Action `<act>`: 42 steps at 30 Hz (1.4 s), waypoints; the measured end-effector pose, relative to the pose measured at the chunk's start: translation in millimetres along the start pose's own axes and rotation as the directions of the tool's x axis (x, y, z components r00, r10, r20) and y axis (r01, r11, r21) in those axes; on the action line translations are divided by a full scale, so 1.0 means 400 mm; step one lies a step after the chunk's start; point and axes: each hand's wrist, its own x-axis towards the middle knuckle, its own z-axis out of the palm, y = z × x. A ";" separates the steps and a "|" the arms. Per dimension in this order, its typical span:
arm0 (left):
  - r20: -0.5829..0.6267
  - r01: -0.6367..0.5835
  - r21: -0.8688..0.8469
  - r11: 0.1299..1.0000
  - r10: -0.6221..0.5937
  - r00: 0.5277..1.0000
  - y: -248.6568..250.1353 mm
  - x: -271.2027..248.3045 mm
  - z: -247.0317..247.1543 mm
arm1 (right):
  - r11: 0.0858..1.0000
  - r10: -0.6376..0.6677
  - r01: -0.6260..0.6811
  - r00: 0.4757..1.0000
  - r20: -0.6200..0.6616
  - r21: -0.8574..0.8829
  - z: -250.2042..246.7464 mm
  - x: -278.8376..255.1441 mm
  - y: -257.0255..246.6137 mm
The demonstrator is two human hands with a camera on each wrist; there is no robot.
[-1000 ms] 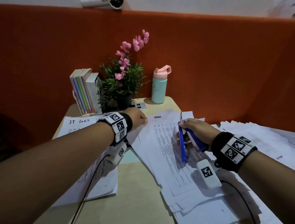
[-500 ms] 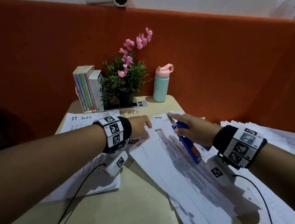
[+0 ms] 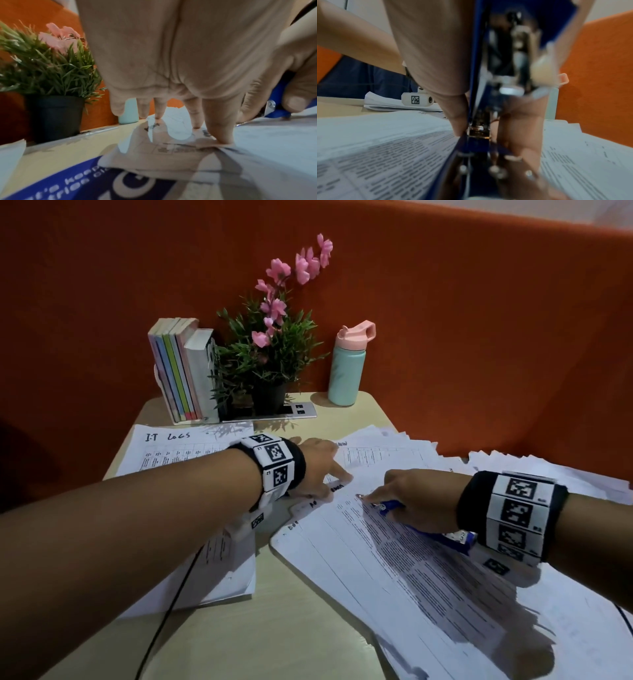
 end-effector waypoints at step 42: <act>-0.137 0.002 -0.494 0.869 -0.080 0.987 -0.025 -0.030 -0.032 | 0.989 0.017 0.023 0.964 -0.264 0.148 0.024 0.051 -0.045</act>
